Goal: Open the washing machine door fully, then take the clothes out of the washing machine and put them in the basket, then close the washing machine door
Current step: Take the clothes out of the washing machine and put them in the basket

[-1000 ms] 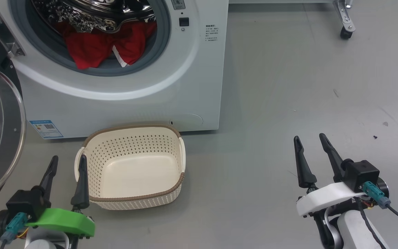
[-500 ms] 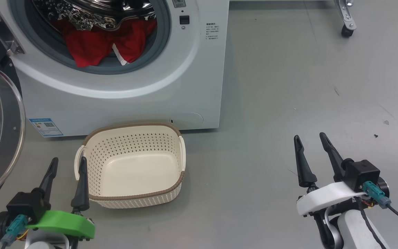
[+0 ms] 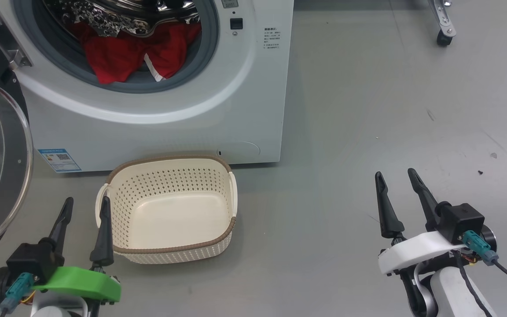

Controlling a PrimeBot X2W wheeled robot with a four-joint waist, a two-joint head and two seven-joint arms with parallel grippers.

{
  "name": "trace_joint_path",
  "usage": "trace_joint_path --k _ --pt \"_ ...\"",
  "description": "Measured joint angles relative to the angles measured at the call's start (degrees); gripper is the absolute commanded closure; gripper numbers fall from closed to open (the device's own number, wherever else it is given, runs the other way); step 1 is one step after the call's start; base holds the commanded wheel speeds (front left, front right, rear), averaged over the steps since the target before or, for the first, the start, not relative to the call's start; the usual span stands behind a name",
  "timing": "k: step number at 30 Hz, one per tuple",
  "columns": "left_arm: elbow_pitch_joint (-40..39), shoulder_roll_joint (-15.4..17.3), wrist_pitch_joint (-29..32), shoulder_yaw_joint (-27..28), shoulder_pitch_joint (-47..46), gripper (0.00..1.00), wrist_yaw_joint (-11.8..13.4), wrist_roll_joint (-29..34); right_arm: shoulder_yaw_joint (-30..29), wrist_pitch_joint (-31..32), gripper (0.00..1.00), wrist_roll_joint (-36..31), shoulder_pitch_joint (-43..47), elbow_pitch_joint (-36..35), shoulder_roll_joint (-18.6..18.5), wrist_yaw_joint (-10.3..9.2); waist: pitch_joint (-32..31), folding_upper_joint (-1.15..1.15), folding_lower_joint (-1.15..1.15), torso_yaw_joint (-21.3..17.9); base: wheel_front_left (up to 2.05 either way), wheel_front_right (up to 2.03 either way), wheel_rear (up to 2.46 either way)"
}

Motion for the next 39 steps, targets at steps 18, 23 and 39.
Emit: trace_joint_path --k 18,23,39 --pt "-0.37 -0.33 0.00 0.09 0.92 0.00 -0.02 -0.07 -0.19 0.00 0.00 -0.04 0.00 0.05 0.13 0.52 0.03 0.00 0.00 0.02 0.00 0.00 0.00" --pt "-0.58 -0.38 0.00 0.09 0.92 0.00 -0.05 -0.10 -0.19 0.00 0.00 -0.07 0.00 0.05 0.14 0.52 0.18 0.00 0.00 0.04 0.00 0.00 0.00" --pt "-2.34 -1.23 -0.01 -0.07 0.92 0.00 -1.99 -3.16 -0.22 0.00 0.00 -0.14 0.00 0.05 0.20 0.71 0.54 0.00 0.00 0.15 0.09 -0.32 0.23"
